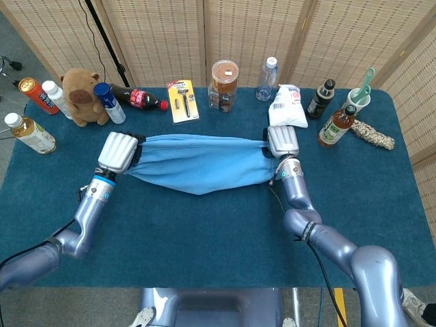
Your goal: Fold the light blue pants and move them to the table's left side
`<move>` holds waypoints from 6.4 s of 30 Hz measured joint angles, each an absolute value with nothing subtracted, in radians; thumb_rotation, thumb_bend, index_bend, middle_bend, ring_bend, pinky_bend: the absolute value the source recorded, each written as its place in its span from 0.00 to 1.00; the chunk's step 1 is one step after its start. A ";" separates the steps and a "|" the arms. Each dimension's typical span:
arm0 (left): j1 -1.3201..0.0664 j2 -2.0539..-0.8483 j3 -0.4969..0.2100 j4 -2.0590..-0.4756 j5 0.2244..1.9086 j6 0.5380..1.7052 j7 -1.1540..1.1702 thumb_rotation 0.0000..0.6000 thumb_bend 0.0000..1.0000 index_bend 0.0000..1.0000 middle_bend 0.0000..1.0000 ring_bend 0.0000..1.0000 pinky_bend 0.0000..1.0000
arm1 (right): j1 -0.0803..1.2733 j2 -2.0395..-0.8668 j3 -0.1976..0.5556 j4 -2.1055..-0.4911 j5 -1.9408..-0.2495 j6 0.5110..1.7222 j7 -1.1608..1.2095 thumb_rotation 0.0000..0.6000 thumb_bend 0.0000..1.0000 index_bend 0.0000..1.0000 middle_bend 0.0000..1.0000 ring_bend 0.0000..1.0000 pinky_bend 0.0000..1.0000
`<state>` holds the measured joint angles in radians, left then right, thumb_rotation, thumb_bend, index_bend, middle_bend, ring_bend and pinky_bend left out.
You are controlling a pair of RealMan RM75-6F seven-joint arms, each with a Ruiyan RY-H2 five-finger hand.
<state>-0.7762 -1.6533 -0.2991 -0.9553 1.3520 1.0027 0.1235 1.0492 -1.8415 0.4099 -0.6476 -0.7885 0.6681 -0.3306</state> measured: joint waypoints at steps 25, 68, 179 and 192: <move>-0.829 -1.674 -0.319 -0.926 1.156 0.867 0.320 1.00 0.39 0.00 0.00 0.00 0.00 | 1.078 -1.899 0.409 -0.477 -0.976 0.539 0.041 1.00 0.00 0.00 0.00 0.00 0.08; -0.308 -1.080 -0.109 -1.792 1.296 1.356 0.124 1.00 0.14 0.00 0.00 0.00 0.00 | 0.736 -1.412 0.067 -1.066 -1.568 1.055 0.112 1.00 0.00 0.00 0.00 0.00 0.04; -0.227 -1.036 -0.124 -1.792 1.285 1.342 0.079 1.00 0.14 0.00 0.00 0.00 0.00 | 1.315 -2.005 0.429 -0.662 -1.179 0.783 -0.300 1.00 0.88 0.60 0.46 0.40 0.55; -0.248 -1.059 -0.131 -1.769 1.231 1.304 0.131 1.00 0.14 0.00 0.00 0.00 0.00 | 1.440 -2.142 0.460 -0.489 -1.156 0.742 -0.270 1.00 0.83 0.53 0.42 0.37 0.53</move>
<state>-0.2476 -1.0586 -0.1309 -1.7686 1.2310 1.3040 0.1306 1.4398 -2.1415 0.4596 -0.4891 -1.1559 0.7424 -0.2697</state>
